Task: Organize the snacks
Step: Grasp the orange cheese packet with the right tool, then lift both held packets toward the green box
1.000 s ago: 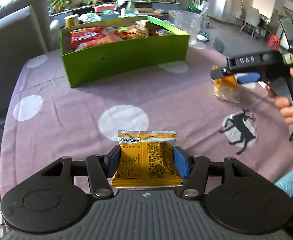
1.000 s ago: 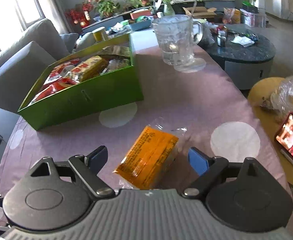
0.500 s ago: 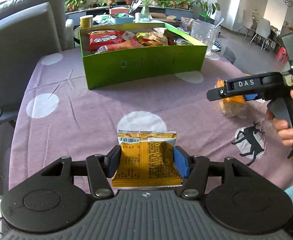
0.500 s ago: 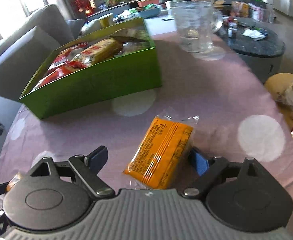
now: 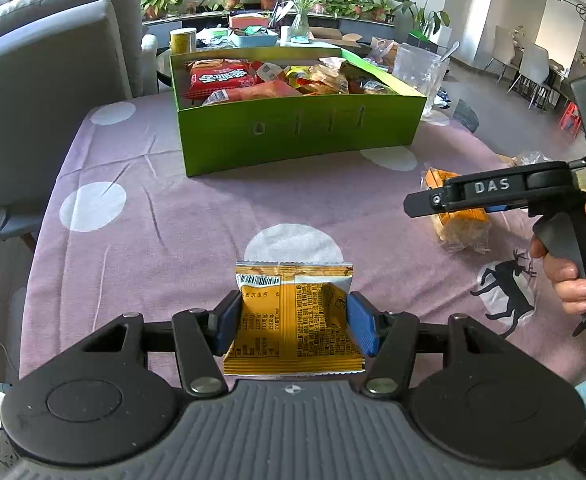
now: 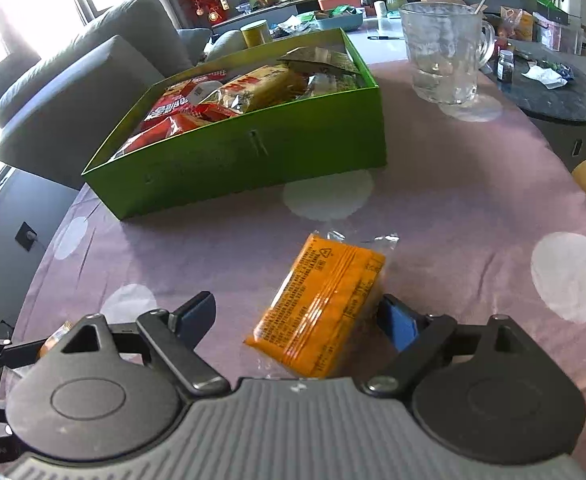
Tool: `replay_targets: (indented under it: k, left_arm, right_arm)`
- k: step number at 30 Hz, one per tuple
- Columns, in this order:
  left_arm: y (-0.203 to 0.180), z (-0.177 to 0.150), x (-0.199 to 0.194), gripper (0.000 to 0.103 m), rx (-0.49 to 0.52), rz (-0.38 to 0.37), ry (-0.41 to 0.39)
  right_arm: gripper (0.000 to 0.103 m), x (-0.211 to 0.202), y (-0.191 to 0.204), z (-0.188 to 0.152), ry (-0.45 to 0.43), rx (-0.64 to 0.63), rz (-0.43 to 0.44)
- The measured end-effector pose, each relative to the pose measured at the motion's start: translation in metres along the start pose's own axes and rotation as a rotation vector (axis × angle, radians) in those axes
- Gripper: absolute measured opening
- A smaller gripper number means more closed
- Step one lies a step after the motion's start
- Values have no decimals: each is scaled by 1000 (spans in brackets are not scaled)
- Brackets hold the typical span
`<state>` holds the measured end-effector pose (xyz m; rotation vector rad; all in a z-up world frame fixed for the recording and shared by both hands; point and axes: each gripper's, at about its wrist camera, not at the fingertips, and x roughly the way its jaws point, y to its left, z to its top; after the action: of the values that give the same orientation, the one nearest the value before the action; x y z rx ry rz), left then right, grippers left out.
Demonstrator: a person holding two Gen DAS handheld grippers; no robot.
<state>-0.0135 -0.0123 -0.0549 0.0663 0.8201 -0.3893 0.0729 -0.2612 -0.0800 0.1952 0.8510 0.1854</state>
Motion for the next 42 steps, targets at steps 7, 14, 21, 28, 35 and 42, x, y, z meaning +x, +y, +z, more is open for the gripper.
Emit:
replay_targets:
  k: [7, 14, 21, 28, 35, 42]
  left_arm:
    - [3, 5, 0, 54, -17, 8, -12]
    - [4, 9, 2, 54, -23, 3, -17]
    - [1, 10, 6, 54, -15, -2, -9]
    - [1, 14, 14, 54, -11, 15, -5]
    - [1, 18, 29, 54, -14, 55, -4]
    - [-1, 10, 29, 73, -10, 79, 15]
  right_arm:
    - [80, 10, 12, 1, -14, -44, -60]
    - [79, 5, -2, 0, -68, -29, -78]
    - [79, 4, 0, -1, -68, -47, -25]
    - [79, 2, 8, -4, -75, -111, 0]
    - [83, -2, 10, -7, -86, -149, -9]
    - [91, -5, 8, -8, -86, -140, -4]
